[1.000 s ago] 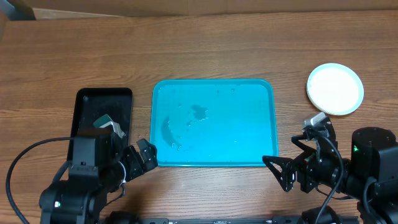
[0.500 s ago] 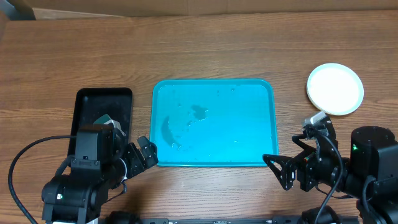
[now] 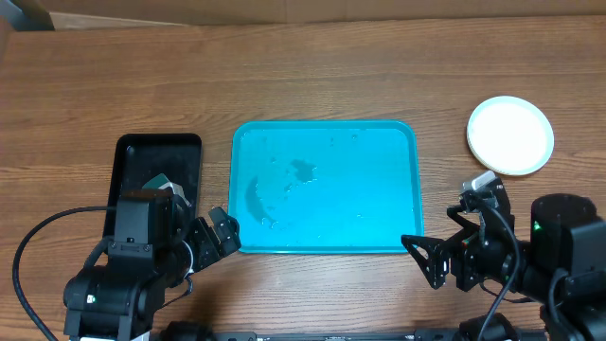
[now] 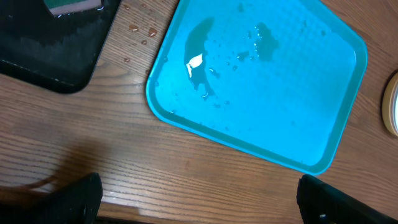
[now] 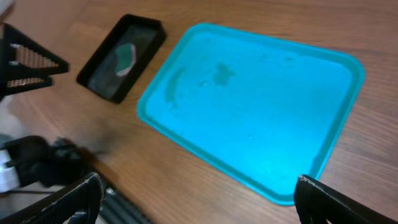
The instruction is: Clean dirty plates on tray and stack at the side
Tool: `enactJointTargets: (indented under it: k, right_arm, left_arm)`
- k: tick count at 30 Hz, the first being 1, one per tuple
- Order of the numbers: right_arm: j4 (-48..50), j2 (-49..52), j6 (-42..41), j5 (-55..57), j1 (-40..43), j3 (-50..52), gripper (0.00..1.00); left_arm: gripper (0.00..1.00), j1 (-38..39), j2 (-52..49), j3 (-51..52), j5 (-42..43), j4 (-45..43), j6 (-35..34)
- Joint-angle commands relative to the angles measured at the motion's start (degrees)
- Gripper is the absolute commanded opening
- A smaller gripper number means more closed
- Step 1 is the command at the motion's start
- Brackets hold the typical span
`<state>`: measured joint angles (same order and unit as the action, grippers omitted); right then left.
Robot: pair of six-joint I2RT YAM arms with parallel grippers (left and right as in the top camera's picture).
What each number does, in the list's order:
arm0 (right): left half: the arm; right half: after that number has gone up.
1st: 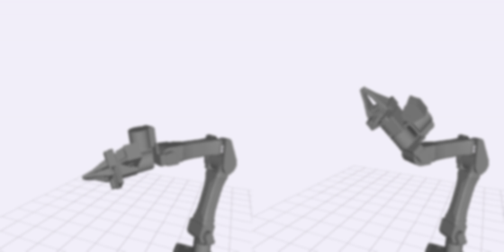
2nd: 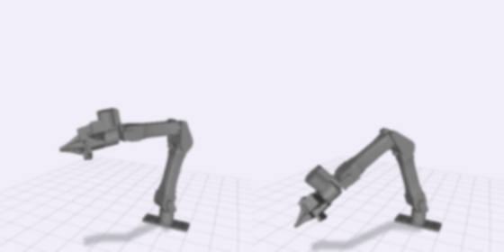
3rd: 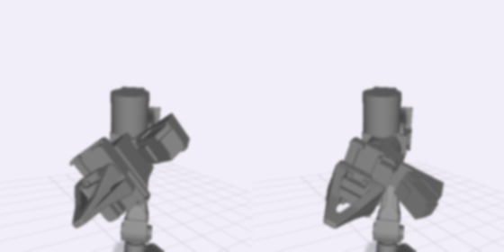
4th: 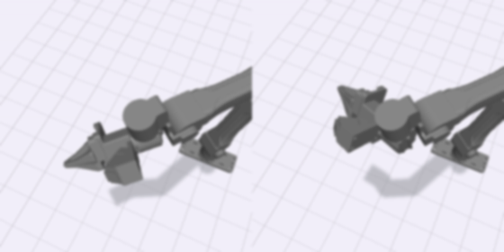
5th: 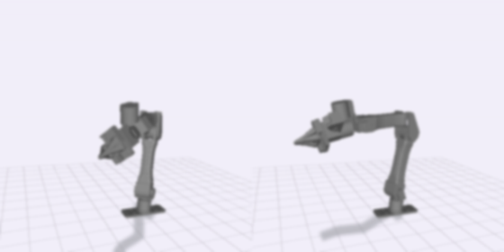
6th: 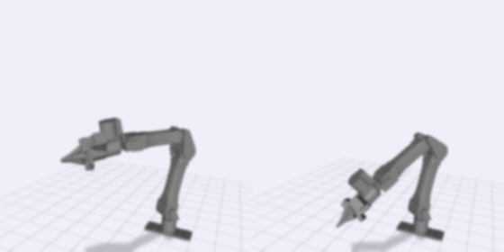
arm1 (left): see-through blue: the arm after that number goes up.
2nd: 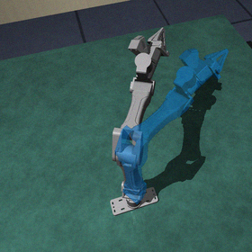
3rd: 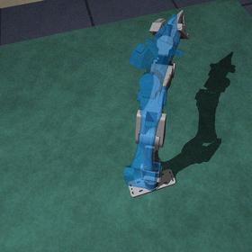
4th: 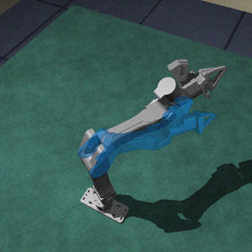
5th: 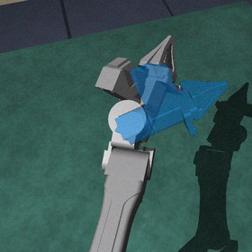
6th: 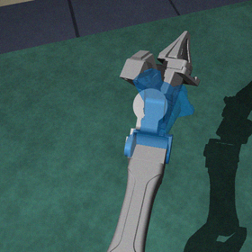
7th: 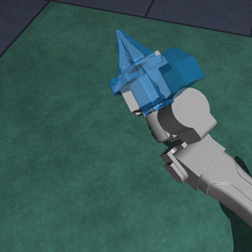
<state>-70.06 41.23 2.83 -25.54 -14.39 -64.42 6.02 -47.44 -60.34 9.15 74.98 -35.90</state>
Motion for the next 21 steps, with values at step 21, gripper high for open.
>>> enactJointTargets:
  k: [21]
  right_arm:
    - [50.47,-37.05,0.2,2.56,4.83,50.9,1.0]
  left_arm:
    - [1.0,0.37,-0.13,0.31,-0.79,-0.24,-0.52]
